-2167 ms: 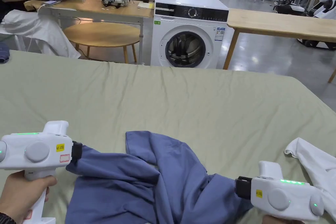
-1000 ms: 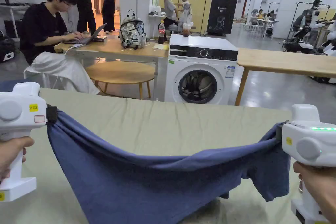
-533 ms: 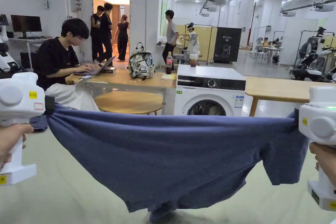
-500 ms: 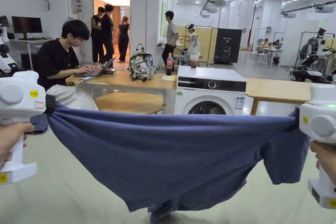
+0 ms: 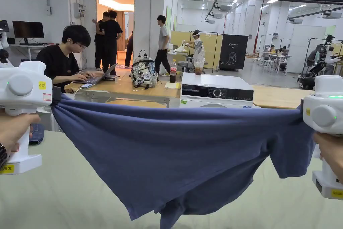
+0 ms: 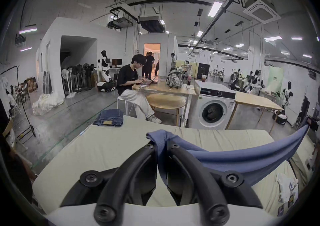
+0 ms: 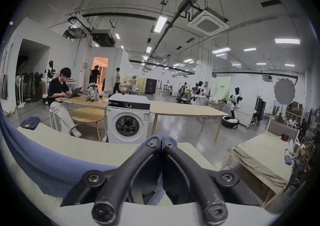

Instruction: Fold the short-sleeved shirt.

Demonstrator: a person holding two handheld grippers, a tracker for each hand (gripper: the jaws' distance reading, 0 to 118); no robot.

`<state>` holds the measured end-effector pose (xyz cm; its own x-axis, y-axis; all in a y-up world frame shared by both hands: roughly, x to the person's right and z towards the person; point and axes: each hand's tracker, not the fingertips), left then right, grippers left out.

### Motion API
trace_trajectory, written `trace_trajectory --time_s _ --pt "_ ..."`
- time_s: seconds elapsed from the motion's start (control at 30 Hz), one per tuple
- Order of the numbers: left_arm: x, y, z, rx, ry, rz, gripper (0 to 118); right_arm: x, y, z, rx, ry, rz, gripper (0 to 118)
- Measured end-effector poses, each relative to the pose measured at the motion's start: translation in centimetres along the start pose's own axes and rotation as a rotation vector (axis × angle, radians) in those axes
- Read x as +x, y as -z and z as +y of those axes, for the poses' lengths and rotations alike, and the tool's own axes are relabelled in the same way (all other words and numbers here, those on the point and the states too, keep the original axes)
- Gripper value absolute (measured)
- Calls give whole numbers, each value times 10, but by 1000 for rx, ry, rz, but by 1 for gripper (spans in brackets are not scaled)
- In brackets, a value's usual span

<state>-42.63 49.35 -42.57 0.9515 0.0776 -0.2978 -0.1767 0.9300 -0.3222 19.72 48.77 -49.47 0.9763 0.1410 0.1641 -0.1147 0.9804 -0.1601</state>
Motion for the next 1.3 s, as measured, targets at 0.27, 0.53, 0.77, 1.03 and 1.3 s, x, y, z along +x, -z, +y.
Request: trace_trajectory --time_s 0.27,0.53,0.77,1.03,1.3 --pt "-7 -9 -62 -46 -13 -31 3 7 -26 -60 -56 -72 19 0" --pt "-27 -51 -157 -108 -29 -60 3 24 -83 -147 -169 -95 31 0" --pt "-40 -111 -247 -172 -6 -55 4 30 -164 -225 -255 -138 72 0" --pt "-52 -163 -337 -267 -15 -30 4 31 -227 -289 -356 -140 95 0" --pt "-62 -165 -403 -399 20 -5 4 37 -240 -347 -484 -126 86 0"
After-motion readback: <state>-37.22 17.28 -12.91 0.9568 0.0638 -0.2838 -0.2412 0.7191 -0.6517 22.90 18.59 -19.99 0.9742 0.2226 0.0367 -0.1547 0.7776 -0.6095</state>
